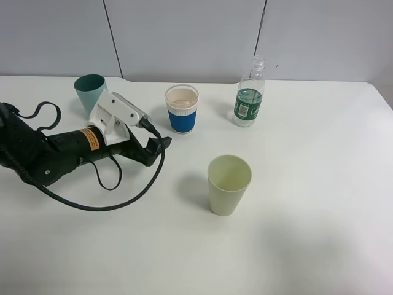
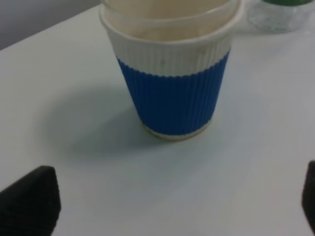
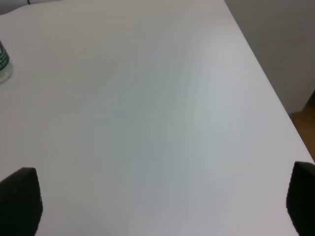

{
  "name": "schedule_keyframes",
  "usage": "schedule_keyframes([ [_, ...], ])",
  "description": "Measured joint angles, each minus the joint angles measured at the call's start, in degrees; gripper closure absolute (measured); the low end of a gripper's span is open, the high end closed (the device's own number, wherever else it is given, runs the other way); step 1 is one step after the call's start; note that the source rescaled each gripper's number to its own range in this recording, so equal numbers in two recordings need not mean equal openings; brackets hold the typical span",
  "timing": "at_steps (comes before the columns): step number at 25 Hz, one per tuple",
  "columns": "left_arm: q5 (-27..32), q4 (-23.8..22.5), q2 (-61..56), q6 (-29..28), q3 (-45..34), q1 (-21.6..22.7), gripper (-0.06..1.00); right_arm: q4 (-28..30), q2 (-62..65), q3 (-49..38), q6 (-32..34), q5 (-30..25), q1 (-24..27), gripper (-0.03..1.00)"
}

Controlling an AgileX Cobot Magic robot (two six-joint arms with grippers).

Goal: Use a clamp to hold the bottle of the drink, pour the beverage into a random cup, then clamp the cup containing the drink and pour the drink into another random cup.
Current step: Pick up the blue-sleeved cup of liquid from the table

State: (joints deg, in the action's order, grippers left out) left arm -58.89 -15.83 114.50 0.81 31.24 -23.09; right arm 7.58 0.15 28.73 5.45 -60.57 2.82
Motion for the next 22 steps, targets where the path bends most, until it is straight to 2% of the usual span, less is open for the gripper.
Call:
schedule_keyframes([
  [5,-3.6,0.0,3.0,0.0,0.8,0.0,-0.06,0.0,0.0,0.0,0.0,0.0,0.0,-0.03],
  [22,-4.2,-0.2,12.0,-4.0,12.2,0.0,-0.06,0.0,0.0,0.0,0.0,0.0,0.0,-0.03],
])
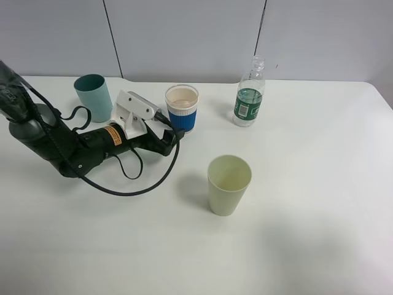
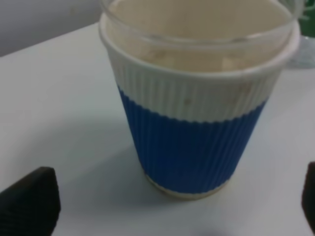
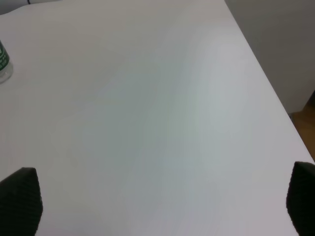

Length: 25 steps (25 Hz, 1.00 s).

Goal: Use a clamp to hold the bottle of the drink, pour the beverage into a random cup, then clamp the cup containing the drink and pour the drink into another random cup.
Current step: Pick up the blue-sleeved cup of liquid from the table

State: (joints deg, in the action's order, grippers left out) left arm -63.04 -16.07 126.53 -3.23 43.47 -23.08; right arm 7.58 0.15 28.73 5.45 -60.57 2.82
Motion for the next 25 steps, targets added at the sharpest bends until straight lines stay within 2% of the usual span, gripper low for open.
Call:
schedule_keyframes([
  [8,-0.2,-0.3,4.3,-2.4,6.3,0.0,-0.06,0.0,0.0,0.0,0.0,0.0,0.0,-0.03],
  [14,-0.4,-3.0,6.5,-5.3,10.3,0.0,-0.06,0.0,0.0,0.0,0.0,0.0,0.0,-0.03],
  [25,-0.4,-5.2,8.1,-5.8,14.0,0.0,-0.06,0.0,0.0,0.0,0.0,0.0,0.0,-0.03],
])
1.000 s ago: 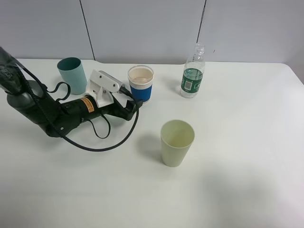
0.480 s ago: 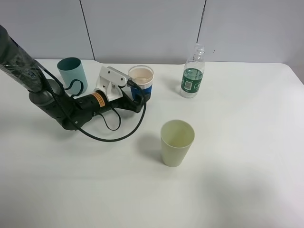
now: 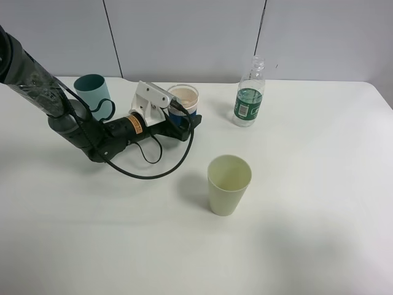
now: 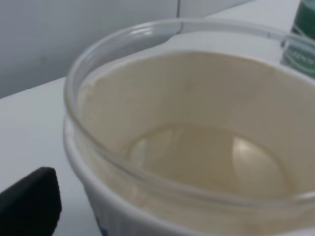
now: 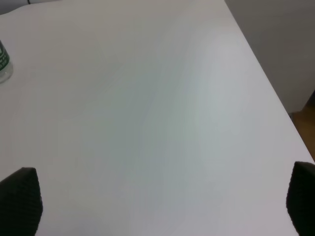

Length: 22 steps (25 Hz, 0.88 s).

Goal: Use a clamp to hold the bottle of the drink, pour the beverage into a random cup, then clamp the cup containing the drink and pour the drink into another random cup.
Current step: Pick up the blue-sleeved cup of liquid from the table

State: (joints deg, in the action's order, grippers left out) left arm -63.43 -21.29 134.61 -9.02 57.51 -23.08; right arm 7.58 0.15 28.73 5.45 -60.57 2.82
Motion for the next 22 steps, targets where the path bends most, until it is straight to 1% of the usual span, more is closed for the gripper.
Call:
schedule_keyframes([
  [8,0.1,-0.4,0.0,0.0,0.0,0.0,-0.06,0.0,0.0,0.0,0.0,0.0,0.0,-0.03],
  [13,2.1,-0.4,0.0,0.0,0.1,0.0,-0.06,0.0,0.0,0.0,0.0,0.0,0.0,-0.03],
  [17,3.6,-0.5,0.0,0.0,1.7,-0.1,-0.06,0.0,0.0,0.0,0.0,0.0,0.0,-0.03],
  [22,4.0,-1.4,0.0,0.0,2.7,-0.3,-0.06,0.0,0.0,0.0,0.0,0.0,0.0,-0.03],
])
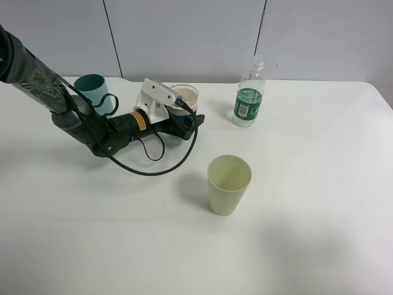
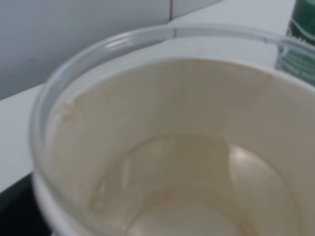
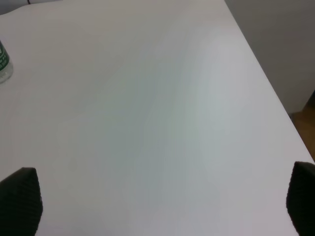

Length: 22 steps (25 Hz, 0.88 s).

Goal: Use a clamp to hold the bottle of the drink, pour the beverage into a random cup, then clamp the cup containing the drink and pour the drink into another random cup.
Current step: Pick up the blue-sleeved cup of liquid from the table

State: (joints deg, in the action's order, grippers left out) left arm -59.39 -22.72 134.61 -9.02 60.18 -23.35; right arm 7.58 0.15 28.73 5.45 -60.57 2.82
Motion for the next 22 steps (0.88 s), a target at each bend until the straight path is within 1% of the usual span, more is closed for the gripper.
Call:
schedule_keyframes([
  [3,0.1,-0.5,0.0,0.0,0.0,0.0,-0.06,0.0,0.0,0.0,0.0,0.0,0.0,-0.03],
  [4,0.1,-0.7,0.0,0.0,0.0,0.0,-0.03,0.0,0.0,0.0,0.0,0.0,0.0,-0.03],
  [5,0.1,-0.8,0.0,0.0,0.0,0.0,0.06,0.0,0.0,0.0,0.0,0.0,0.0,-0.03],
  [6,0.1,-0.8,0.1,0.0,0.0,0.0,0.24,0.0,0.0,0.0,0.0,0.0,0.0,-0.03],
  [7,0.1,-0.9,0.2,0.0,0.0,0.0,0.45,0.0,0.0,0.0,0.0,0.0,0.0,-0.03],
  [8,0.5,-0.9,0.2,0.0,0.0,0.0,0.77,0.0,0.0,0.0,0.0,0.0,0.0,-0.03],
  [9,0.6,-1.0,0.2,0.0,0.0,0.0,0.94,0.0,0.0,0.0,0.0,0.0,0.0,-0.03],
  [11,1.1,-1.0,0.2,0.0,0.1,0.0,0.89,0.0,0.0,0.0,0.0,0.0,0.0,-0.03],
  [12,1.3,-1.0,0.2,0.0,0.1,0.0,0.89,0.0,0.0,0.0,0.0,0.0,0.0,-0.03],
  [18,1.7,-1.2,0.0,0.0,0.1,-0.1,0.89,0.0,0.0,0.0,0.0,0.0,0.0,-0.03],
  [22,4.1,-1.8,-2.0,0.0,-1.1,-0.1,0.89,0.0,0.0,0.0,0.0,0.0,0.0,-0.03],
])
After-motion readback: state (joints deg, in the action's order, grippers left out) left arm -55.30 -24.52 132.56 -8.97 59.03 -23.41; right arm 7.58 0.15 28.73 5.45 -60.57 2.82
